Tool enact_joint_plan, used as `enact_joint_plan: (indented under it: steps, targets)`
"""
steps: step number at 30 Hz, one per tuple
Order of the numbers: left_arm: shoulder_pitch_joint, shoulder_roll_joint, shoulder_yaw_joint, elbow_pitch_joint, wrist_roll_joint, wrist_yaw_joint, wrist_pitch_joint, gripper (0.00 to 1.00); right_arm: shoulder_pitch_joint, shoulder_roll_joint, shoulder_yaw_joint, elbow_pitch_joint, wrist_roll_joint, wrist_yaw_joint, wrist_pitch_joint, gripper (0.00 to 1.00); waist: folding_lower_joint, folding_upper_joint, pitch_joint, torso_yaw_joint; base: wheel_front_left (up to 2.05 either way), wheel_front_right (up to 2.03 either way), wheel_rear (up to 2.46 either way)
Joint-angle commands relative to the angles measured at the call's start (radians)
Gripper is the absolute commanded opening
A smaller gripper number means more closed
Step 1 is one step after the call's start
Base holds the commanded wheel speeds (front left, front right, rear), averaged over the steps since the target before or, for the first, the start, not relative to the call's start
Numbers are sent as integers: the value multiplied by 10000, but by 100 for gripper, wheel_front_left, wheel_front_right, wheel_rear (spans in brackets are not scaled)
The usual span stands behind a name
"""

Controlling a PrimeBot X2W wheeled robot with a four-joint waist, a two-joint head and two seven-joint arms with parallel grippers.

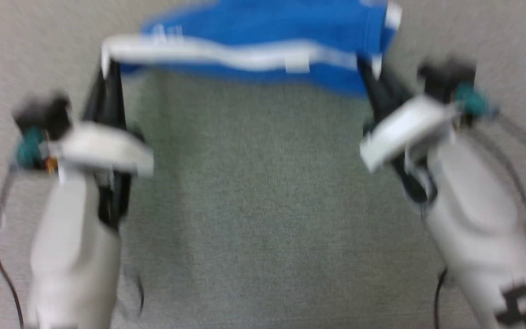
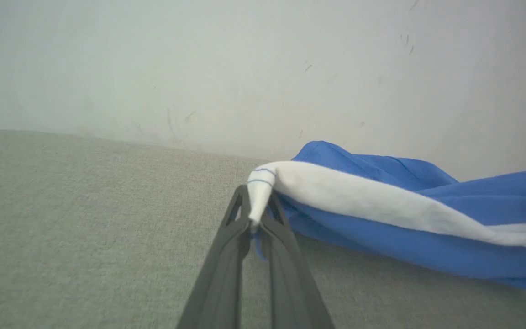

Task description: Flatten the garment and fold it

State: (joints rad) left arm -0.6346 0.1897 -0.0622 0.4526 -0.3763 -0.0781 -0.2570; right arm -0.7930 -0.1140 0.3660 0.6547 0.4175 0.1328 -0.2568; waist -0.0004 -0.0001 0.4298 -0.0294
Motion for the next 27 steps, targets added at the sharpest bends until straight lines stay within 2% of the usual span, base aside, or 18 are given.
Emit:
enact_joint_plan:
  steps: [1, 10, 16, 20, 24, 27]
  targets:
    - [612, -78, 171, -338, 158, -38, -47, 0, 542, -165, 53, -350, 18, -21, -47, 0, 4, 1, -1849, 242, 0, 0, 0]
    - [4501, -488, 414, -1602, 633, 82, -47, 0, 4734, -589, -199, -2240, 116, -21, -48, 0, 4, 1, -3285, 353, 0, 0, 0]
    - [6340, -608, 436, -2209, 669, 357, -5, 0, 7122, -273, -706, -3311, -255, -21, -3, 0, 4, 1, -3719, 417, 0, 0, 0]
    - [7381, -712, 492, -2806, 550, 671, 380, 0, 8465, 15, -1029, -3987, -493, -21, 307, 0, 4, 1, -3857, 447, 0, 0, 0]
    - [8059, -700, 616, -3544, 404, 881, 772, 0, 9412, 275, -1320, -4613, -654, -21, 743, 0, 4, 1, -3877, 453, 0, 0, 0]
    - [8039, -612, 631, -3991, 266, 842, 1088, 0, 9730, 442, -1477, -4924, -561, -21, 1089, 0, 4, 1, -3774, 454, 0, 0, 0]
